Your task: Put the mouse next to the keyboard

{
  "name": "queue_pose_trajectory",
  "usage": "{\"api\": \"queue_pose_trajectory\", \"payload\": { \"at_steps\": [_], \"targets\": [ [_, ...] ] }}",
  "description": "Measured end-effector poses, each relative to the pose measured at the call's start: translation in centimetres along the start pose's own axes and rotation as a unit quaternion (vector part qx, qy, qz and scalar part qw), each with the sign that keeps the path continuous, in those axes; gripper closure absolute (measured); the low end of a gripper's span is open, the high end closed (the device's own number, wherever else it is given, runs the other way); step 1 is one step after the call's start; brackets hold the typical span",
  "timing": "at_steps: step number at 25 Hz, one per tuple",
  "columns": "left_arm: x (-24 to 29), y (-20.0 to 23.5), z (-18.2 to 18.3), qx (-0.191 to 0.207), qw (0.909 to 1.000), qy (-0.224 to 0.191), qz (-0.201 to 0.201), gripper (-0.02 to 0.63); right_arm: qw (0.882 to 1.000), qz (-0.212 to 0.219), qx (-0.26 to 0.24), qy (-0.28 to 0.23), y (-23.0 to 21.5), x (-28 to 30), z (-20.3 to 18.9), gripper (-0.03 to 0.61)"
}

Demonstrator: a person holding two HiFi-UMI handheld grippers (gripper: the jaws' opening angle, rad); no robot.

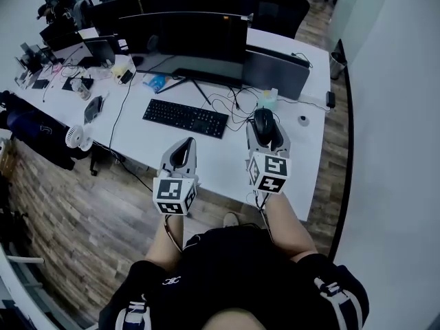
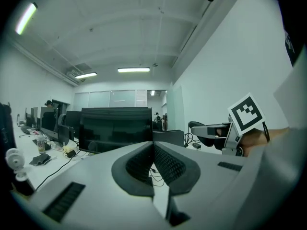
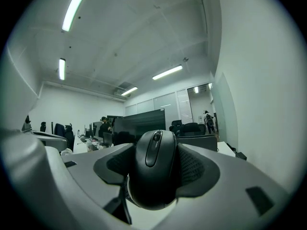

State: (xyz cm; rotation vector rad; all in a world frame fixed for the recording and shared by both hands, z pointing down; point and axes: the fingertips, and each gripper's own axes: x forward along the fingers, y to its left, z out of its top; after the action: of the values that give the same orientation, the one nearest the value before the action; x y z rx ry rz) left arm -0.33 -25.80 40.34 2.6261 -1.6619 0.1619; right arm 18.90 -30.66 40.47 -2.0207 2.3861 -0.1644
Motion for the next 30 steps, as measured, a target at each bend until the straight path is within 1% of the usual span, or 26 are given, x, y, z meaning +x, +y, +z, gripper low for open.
{"api": "queue_pose_trajectory", "payload": {
  "at_steps": [3,6,8,11,15,18,22,25,30],
  "targets": [
    [2.8,0.3,0.0,-0.005,0.9999,0.008,-0.01,0.601,1.0,-0.005,0.014,0.008,-1.3,2.7,-0.1,0.287],
    [4.9,1.1,-0.2,-0.026,0.9994,0.016,-0.015,0.601,0.999,-0.005,0.028,0.03,-2.2,4.7,-0.8,0.287],
    [6.4,1.7,-0.2,-0.032,0.9992,0.017,-0.018,0.601,0.998,-0.014,0.033,0.044,-3.0,5.8,-1.5,0.287],
    [9.0,2.2,-0.4,-0.024,0.999,0.019,-0.034,0.601,0.997,-0.038,0.029,0.053,-4.4,7.4,-2.5,0.287],
    [12.7,3.7,-1.5,-0.012,0.9982,0.029,-0.052,0.601,0.996,-0.074,-0.002,0.049,-5.3,9.7,-3.3,0.287],
    [15.5,5.5,-2.0,-0.017,0.997,0.034,-0.068,0.601,0.995,-0.088,0.004,0.044,-5.7,11.7,-3.8,0.285],
    [18.9,7.7,-2.5,-0.017,0.9943,0.043,-0.096,0.601,0.991,-0.121,0.013,0.046,-6.7,14.0,-4.6,0.285],
    [21.0,9.4,-3.3,-0.028,0.9916,0.054,-0.114,0.601,0.987,-0.147,0.03,0.062,-7.1,15.5,-5.8,0.285],
    [23.3,11.2,-4.5,-0.043,0.9865,0.061,-0.146,0.601,0.979,-0.177,0.036,0.096,-7.5,17.4,-9.1,0.285]
  ]
}}
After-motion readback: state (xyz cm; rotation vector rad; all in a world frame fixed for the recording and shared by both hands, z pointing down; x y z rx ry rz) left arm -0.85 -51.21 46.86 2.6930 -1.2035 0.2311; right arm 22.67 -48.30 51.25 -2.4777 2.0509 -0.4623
